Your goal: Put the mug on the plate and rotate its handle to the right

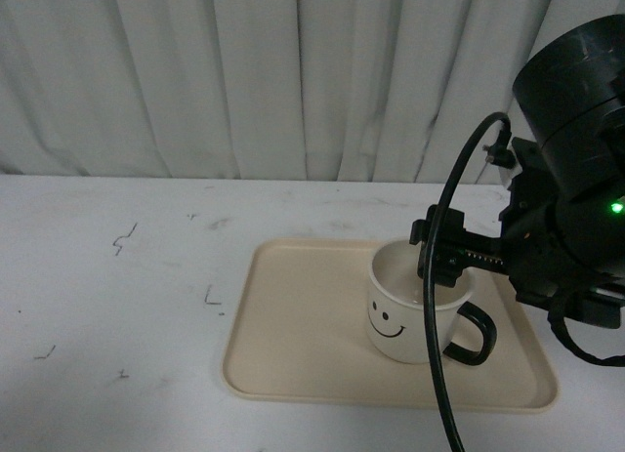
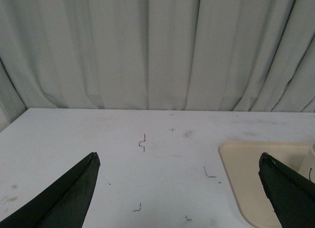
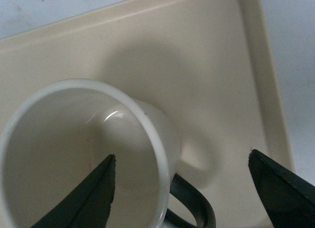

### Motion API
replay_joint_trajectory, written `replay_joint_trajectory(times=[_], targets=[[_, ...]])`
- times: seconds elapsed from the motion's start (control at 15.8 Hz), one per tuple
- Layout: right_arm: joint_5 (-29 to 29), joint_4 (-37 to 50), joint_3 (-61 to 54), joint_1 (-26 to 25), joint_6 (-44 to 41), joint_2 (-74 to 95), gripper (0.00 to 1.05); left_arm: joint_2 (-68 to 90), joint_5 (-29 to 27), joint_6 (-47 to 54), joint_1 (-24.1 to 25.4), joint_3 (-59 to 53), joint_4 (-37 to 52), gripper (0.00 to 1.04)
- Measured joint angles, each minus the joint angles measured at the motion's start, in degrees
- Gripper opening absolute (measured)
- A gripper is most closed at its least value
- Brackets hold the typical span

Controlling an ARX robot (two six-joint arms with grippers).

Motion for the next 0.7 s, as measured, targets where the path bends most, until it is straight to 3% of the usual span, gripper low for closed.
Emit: replay_joint_trajectory(times=[0.25, 0.44, 0.51, 0.57, 0.7], targets=[[2.1, -2.5, 2.9, 0.0, 0.4, 3.1, 0.43, 0.0, 0.0, 0.0, 0.0, 0.0, 0.0, 0.98], [2.9, -4.9, 5.1, -0.1, -1.5, 3.7, 0.25, 0.0, 0.0, 0.0, 0.0, 0.0, 0.0, 0.98], [3.3, -7.1, 7.0, -0.4, -3.4, 4.3, 0.12, 0.0, 0.0, 0.0, 0.0, 0.0, 0.0, 0.98], [4.0, -8.4, 8.2, -0.5, -4.7, 4.7, 0.05, 0.0, 0.0, 0.0, 0.0, 0.0, 0.0, 0.98], [6.1, -11.1, 11.8, -1.0, -10.3, 5.4, 0.03, 0.0, 0.0, 0.0, 0.0, 0.0, 0.0, 0.98]])
